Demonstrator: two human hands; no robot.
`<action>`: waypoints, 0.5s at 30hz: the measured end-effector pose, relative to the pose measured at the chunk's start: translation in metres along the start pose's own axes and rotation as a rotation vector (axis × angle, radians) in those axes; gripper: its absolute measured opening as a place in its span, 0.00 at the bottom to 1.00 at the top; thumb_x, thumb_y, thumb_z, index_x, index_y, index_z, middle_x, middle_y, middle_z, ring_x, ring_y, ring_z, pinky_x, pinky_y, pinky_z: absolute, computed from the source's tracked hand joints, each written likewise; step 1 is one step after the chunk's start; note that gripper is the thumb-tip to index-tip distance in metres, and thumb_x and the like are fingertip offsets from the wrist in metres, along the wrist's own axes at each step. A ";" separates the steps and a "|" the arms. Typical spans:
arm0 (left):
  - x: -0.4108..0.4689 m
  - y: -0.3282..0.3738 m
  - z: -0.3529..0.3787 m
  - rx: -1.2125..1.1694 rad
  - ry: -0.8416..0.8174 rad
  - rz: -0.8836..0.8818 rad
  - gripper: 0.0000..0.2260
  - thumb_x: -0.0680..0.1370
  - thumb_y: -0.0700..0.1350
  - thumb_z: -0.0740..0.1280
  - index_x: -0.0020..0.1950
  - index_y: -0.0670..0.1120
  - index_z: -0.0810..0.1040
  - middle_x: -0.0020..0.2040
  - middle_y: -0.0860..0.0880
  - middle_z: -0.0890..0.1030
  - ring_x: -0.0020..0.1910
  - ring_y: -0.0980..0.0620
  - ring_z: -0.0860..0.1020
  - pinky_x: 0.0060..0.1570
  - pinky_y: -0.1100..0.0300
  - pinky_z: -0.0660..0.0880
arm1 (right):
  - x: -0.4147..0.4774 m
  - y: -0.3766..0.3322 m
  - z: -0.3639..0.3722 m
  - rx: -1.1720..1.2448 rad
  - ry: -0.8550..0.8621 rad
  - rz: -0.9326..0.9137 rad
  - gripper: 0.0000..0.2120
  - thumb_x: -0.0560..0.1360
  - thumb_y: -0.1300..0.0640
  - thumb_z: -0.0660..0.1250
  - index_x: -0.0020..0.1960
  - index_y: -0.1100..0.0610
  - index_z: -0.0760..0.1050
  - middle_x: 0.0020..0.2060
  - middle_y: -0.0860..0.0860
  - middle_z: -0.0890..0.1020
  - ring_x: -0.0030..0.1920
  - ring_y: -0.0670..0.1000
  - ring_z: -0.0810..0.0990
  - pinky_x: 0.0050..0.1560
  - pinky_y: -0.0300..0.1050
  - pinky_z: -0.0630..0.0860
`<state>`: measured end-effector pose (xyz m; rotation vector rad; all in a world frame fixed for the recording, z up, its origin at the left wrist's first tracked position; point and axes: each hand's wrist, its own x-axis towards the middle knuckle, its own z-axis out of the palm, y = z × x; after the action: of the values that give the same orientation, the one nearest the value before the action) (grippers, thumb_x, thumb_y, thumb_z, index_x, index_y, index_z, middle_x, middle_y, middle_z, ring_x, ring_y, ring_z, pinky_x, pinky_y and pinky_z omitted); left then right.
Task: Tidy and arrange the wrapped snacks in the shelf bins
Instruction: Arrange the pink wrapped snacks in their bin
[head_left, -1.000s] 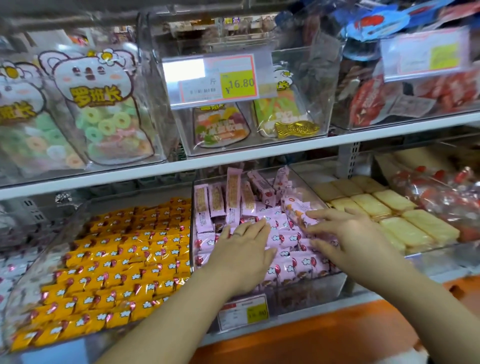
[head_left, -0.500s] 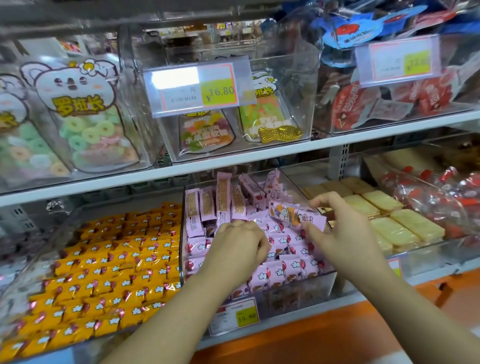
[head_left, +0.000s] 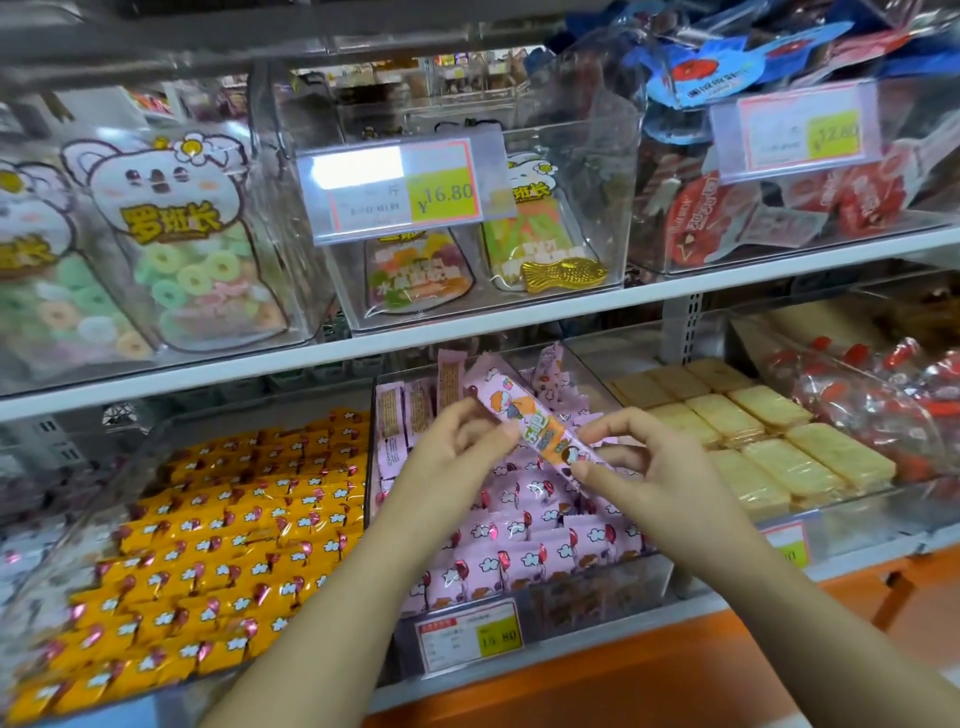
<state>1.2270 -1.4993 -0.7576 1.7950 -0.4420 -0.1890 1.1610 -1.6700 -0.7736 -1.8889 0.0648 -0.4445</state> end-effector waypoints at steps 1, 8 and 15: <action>0.002 -0.001 -0.001 -0.077 0.050 -0.028 0.25 0.71 0.60 0.68 0.66 0.55 0.69 0.55 0.59 0.78 0.57 0.57 0.78 0.62 0.52 0.72 | 0.000 0.000 0.002 -0.042 -0.029 0.000 0.08 0.72 0.60 0.71 0.46 0.50 0.74 0.37 0.47 0.84 0.36 0.46 0.82 0.31 0.40 0.77; 0.001 0.004 0.003 0.131 0.106 0.067 0.05 0.77 0.51 0.66 0.51 0.54 0.74 0.51 0.49 0.79 0.46 0.55 0.81 0.46 0.58 0.79 | 0.008 0.009 -0.025 -0.693 -0.105 -0.161 0.10 0.71 0.51 0.72 0.53 0.47 0.80 0.50 0.42 0.80 0.56 0.44 0.74 0.61 0.44 0.69; 0.007 0.004 0.014 0.228 0.050 0.096 0.04 0.78 0.51 0.64 0.47 0.58 0.70 0.45 0.56 0.75 0.42 0.61 0.74 0.31 0.75 0.68 | 0.010 0.019 -0.019 -0.902 -0.089 -0.203 0.06 0.72 0.53 0.71 0.48 0.47 0.83 0.44 0.44 0.79 0.60 0.46 0.66 0.70 0.48 0.52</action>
<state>1.2275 -1.5153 -0.7572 1.9915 -0.5304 -0.0270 1.1675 -1.6966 -0.7830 -2.8178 0.0118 -0.5141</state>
